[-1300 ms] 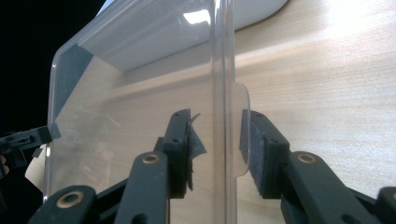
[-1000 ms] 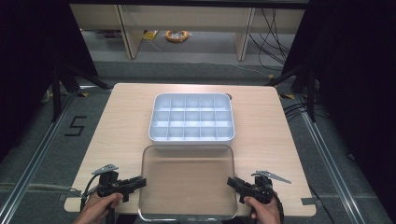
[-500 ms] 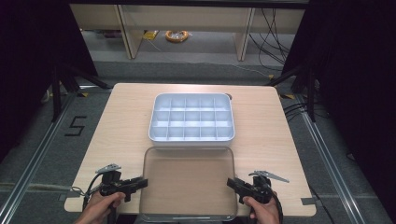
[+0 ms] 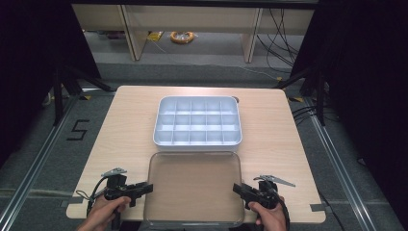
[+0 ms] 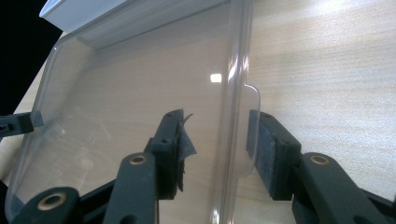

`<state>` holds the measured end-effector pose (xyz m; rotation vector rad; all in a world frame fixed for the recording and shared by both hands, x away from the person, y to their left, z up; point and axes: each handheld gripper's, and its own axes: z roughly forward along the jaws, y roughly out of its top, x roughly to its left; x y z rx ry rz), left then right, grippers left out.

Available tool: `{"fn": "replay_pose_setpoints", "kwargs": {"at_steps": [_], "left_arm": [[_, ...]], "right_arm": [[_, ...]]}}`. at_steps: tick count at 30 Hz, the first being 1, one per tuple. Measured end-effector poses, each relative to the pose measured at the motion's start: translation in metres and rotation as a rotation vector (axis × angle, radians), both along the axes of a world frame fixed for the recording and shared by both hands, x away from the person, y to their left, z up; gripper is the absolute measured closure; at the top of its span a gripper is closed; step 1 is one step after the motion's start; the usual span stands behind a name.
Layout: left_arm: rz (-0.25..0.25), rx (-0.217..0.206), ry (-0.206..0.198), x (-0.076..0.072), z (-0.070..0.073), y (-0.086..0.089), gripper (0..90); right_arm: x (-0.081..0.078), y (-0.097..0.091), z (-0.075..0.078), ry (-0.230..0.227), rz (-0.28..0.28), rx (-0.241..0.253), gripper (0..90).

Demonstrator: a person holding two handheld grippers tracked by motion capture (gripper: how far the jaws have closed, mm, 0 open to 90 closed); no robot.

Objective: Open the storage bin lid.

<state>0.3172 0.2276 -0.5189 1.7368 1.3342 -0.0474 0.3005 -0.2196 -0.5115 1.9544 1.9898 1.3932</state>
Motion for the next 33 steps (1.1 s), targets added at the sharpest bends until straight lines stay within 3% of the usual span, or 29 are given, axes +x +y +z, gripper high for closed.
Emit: {"fn": "replay_pose_setpoints", "kwargs": {"at_steps": [1, 2, 6, 8, 10, 11, 12, 17, 21, 22, 23, 24, 28, 33], "left_arm": [[0.000, 0.000, 0.000, 0.000, 0.000, 0.000, 58.8], [-0.003, 0.003, -0.003, 0.000, 0.000, 0.000, 58.7], [-0.003, 0.002, -0.006, 0.000, 0.000, -0.002, 58.6], [-0.004, 0.008, -0.005, 0.000, 0.000, -0.002, 58.4], [-0.011, 0.015, -0.004, 0.001, -0.001, -0.003, 58.1], [-0.009, 0.020, -0.007, 0.000, -0.001, -0.003, 57.8], [-0.007, 0.023, -0.006, 0.000, -0.001, -0.003, 57.6], [-0.003, 0.041, -0.008, 0.001, -0.001, -0.004, 57.1], [0.018, 0.067, -0.041, 0.000, 0.001, -0.004, 51.2], [0.031, 0.069, -0.056, 0.001, 0.004, -0.001, 48.0], [0.031, 0.069, -0.056, 0.001, 0.004, -0.001, 45.4], [0.053, 0.061, -0.062, 0.002, 0.005, 0.002, 45.1], [0.048, 0.055, -0.081, 0.001, 0.007, 0.001, 43.5], [0.042, 0.043, -0.097, -0.001, 0.009, 0.000, 41.4]], "right_arm": [[0.000, 0.000, 0.000, 0.000, 0.000, 0.000, 56.6], [0.003, -0.003, -0.004, -0.039, 0.020, -0.045, 56.0], [0.003, -0.002, -0.004, -0.047, 0.028, -0.050, 55.6], [0.003, -0.003, -0.003, -0.033, 0.021, -0.052, 55.3], [0.002, 0.000, -0.001, 0.013, -0.001, -0.018, 54.8], [0.002, 0.001, -0.003, 0.014, -0.008, -0.032, 54.7], [0.004, -0.001, -0.005, -0.024, 0.012, -0.061, 54.6], [0.006, -0.002, -0.005, -0.027, 0.018, -0.064, 54.8], [0.006, -0.002, -0.003, -0.028, -0.005, -0.063, 51.1], [0.006, -0.001, 0.001, -0.024, -0.042, -0.060, 51.2], [0.006, -0.001, 0.001, -0.024, -0.042, -0.060, 51.2], [0.007, -0.006, 0.001, -0.069, -0.038, -0.077, 50.8], [0.006, -0.007, 0.004, -0.088, -0.039, -0.062, 50.1], [0.007, -0.006, 0.006, -0.120, -0.028, -0.087, 49.0]]}}
